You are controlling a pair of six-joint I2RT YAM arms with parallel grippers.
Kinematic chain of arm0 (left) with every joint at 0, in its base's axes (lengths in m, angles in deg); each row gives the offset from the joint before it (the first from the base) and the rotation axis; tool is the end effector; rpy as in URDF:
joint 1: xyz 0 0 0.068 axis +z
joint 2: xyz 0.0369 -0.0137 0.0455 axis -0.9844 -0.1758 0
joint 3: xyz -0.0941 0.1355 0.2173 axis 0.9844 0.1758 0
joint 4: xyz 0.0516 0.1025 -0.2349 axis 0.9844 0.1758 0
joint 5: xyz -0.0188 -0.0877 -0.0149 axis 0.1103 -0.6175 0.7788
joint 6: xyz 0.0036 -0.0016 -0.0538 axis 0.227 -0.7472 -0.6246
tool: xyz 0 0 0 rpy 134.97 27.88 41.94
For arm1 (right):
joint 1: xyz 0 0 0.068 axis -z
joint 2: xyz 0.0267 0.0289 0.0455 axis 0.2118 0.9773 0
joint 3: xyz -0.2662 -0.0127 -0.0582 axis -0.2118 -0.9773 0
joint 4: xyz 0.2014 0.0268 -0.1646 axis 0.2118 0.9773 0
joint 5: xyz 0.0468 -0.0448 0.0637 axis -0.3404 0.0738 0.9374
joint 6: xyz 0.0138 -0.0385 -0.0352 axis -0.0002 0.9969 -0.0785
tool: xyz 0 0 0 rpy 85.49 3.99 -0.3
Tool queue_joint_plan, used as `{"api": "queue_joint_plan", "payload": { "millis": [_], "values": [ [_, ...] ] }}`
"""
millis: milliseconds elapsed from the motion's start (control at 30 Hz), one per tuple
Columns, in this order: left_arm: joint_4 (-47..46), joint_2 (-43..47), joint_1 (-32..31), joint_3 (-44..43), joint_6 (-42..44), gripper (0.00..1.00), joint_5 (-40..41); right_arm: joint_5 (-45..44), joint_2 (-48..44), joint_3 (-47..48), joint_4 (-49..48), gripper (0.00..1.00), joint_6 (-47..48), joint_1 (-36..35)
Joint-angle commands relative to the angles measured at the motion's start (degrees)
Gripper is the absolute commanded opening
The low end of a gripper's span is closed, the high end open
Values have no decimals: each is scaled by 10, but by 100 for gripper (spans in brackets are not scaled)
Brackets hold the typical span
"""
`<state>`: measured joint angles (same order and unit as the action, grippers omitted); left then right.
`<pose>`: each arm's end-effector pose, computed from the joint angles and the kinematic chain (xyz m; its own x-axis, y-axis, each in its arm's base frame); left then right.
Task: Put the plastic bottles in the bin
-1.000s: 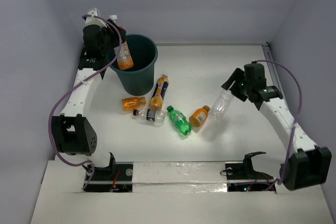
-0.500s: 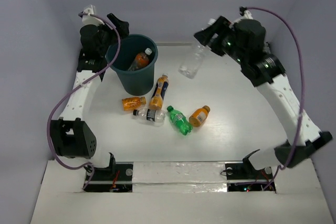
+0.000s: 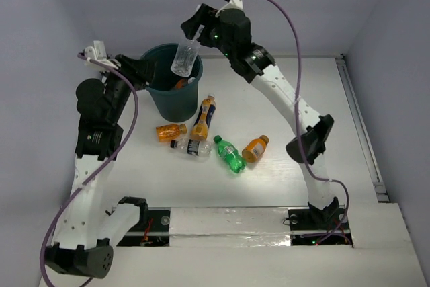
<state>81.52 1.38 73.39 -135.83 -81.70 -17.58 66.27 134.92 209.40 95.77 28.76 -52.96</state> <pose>0.1938 -0.0297 0.4686 0.0729 -0.5400 -0.8385 0.4189 0.7796 -0.4656 0.3674 0.3078 0.4753 -0.3132 0.5168 -0.7968 -0.3906 0.6946 0.6041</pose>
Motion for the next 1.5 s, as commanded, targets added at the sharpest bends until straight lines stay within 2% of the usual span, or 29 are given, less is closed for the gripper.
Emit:
{"api": "queue_joint_plan", "payload": {
  "millis": [0,33,167,300,367,400,433,467,533,567,633,667,700,800,900,1033,1233,1467],
  "values": [
    [74,39,-33,50,16,33,14,4,37,76,-49,87,39,-17],
    [75,50,-40,63,19,33,12,17,45,84,-48,100,44,-26],
    [77,72,-87,100,56,35,-14,30,21,73,-54,100,58,-32],
    [112,48,-156,109,89,36,39,10,-63,-11,-55,100,73,-26],
    [124,26,-204,109,95,36,60,1,-111,-67,-55,86,73,-15],
    [129,-4,-222,106,98,36,86,-5,-139,-105,-60,72,75,-15],
    [140,-20,-243,103,102,36,103,-13,-203,-198,-79,39,78,-15],
    [143,-35,-281,101,109,36,148,-16,-238,-251,-93,25,78,-9],
    [152,-85,-309,96,112,37,183,-18,-341,-360,-129,7,74,-4],
    [153,-99,-316,94,111,37,195,-18,-373,-459,-136,5,70,-4],
    [145,-140,-326,91,109,41,211,-21,-435,-550,-143,5,59,1],
    [141,-153,-326,89,109,44,217,-26,-492,-630,-147,5,54,1],
    [139,-180,-335,84,114,50,228,-31,-521,-667,-147,5,49,1],
    [133,-234,-342,65,119,59,264,-42,-621,-783,-140,5,27,1],
    [121,-280,-354,46,117,64,295,-49,-692,-856,-126,7,6,1],
    [116,-342,-354,10,123,69,337,-61,-746,-894,-100,14,-7,1],
    [112,-426,-359,-45,151,70,412,-64,-792,-902,-66,38,-2,7],
    [107,-504,-359,-95,188,71,463,-50,-821,-895,-53,45,2,7]
  ]
}}
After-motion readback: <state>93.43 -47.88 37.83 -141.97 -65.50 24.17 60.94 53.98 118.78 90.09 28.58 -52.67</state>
